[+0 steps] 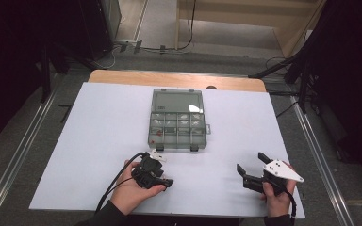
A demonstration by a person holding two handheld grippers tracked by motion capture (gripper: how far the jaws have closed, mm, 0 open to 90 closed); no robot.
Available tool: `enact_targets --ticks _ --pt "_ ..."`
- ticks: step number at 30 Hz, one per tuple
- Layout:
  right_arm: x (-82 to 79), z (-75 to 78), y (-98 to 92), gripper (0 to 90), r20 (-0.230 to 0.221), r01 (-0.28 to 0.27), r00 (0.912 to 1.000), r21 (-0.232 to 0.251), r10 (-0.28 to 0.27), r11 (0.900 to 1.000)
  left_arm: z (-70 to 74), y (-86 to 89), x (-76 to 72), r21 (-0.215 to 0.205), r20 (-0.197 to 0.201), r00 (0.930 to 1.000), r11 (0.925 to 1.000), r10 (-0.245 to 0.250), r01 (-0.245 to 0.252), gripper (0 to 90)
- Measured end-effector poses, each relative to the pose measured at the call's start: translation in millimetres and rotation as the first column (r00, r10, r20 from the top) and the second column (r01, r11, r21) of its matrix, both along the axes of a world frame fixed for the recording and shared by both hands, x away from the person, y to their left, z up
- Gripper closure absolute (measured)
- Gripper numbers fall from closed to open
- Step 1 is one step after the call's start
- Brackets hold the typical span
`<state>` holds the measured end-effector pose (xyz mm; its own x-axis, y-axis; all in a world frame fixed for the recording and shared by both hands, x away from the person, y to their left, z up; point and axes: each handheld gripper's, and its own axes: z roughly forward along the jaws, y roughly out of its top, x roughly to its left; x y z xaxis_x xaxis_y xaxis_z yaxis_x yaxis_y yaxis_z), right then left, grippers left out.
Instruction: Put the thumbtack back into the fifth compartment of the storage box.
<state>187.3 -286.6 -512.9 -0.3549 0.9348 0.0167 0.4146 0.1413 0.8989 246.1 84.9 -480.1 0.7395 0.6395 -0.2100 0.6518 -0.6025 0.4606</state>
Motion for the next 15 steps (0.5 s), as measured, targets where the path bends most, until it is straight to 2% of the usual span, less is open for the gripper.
enact_targets --ticks 6,15 --pt "-0.4 0.3 -0.5 10.1 -0.002 0.002 1.0 0.0 -0.002 1.0 -2.0 1.0 -1.4 0.013 0.012 0.9996 0.9996 0.024 -0.024 55.7" --pt "-0.2 0.1 -0.7 10.1 0.001 0.005 1.0 0.001 -0.005 1.0 -4.1 2.4 -2.4 0.026 0.04 0.9988 0.9992 0.03 -0.031 70.3"
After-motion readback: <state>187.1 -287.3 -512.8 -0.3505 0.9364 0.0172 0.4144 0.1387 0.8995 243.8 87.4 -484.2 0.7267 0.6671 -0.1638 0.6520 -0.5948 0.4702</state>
